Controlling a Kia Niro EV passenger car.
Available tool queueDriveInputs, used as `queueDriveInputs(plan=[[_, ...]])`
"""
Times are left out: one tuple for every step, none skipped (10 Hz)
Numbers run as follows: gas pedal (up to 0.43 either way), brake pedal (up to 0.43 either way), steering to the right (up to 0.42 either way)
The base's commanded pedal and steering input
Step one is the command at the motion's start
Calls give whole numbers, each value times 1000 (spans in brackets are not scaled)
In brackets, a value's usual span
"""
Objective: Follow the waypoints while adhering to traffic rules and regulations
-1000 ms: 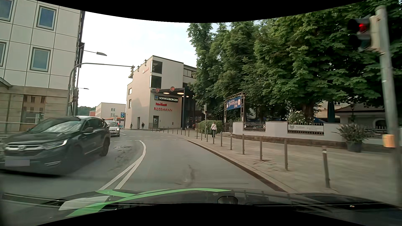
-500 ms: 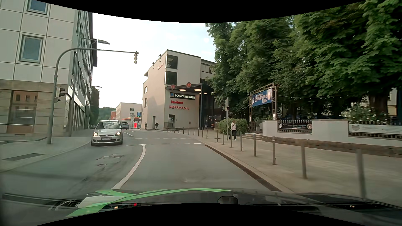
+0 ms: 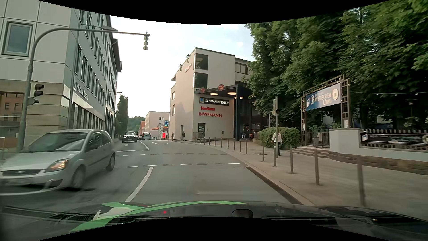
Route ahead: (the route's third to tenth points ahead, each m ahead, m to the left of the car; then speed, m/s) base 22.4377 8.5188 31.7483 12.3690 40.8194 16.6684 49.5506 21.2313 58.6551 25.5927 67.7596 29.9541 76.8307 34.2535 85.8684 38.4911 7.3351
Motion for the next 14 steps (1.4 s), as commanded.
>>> queueDriveInputs(plan=[[138,0,-122],[138,0,-116],[138,0,-111],[138,0,-104],[138,0,-94],[150,0,-84],[157,0,-73],[169,0,-62],[169,0,-58],[169,0,-57],[177,0,-60],[189,0,-65],[197,0,-68],[197,0,-68]])
